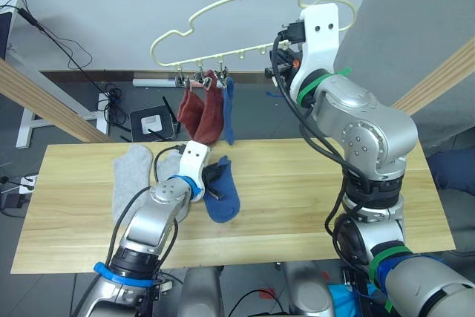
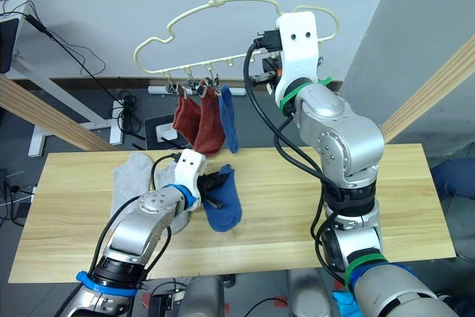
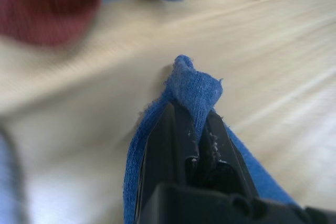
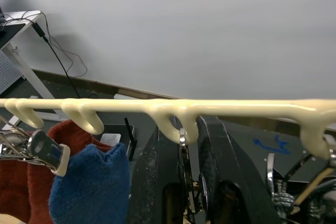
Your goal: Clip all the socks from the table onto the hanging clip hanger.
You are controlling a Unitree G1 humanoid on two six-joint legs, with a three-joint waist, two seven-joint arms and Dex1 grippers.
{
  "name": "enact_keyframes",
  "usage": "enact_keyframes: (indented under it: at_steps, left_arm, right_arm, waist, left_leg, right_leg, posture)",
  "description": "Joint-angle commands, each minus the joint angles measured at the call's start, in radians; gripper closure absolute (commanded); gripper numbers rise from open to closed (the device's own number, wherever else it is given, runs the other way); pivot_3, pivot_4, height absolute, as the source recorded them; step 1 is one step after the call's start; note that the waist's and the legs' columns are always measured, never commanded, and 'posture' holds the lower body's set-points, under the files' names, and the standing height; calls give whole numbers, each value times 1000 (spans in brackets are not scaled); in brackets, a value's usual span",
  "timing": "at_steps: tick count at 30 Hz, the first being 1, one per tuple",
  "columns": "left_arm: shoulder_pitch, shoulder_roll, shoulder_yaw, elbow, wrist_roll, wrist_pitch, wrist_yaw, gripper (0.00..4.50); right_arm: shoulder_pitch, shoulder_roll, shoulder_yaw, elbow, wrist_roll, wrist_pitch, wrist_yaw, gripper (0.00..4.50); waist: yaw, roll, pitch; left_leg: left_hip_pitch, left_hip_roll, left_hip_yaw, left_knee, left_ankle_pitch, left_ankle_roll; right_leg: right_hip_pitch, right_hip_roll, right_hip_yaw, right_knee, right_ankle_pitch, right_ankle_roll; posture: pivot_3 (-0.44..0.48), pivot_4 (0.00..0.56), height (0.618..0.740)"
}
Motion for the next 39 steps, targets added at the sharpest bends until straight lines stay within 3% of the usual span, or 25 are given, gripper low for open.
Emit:
enact_keyframes:
  at_steps: [1,8,14,21,39]
  left_arm:
    - [-12,-38,51,-103,-113,47,-41,4495]
    - [-131,-159,72,-207,-272,157,-26,4495]
    - [-203,-189,45,-170,-260,136,2,4495]
    - [-332,-245,31,-2,-205,4,24,4495]
    - [-429,-285,68,65,-211,-70,45,4495]
  right_arm:
    - [-28,9,-30,-43,6,13,-9,4418]
    - [-49,29,-59,-40,11,46,-12,4418]
    - [-58,40,-67,-41,8,60,-11,4418]
    - [-64,53,-73,-40,9,74,-16,4418]
    - [-61,66,-73,-54,8,91,-29,4418]
  waist:
    - [0,0,0]
    - [-1,0,0]
    - [-5,0,0]
    - [-5,0,0]
    - [-12,0,0]
  left_leg:
    - [0,0,0,0,0,0]
    - [0,-1,0,0,0,0]
    - [0,-1,0,0,0,0]
    - [0,-2,0,0,0,0]
    - [-2,-1,0,0,0,0]
  right_leg:
    - [0,0,0,0,0,0]
    - [1,0,-1,-1,0,0]
    - [1,0,0,-1,0,0]
    - [1,0,0,-2,0,0]
    - [2,0,-1,-7,0,0]
  posture:
    - [-295,423,740]
    - [-305,420,740]
    - [-308,419,740]
    - [-328,404,740]
    - [-333,394,740]
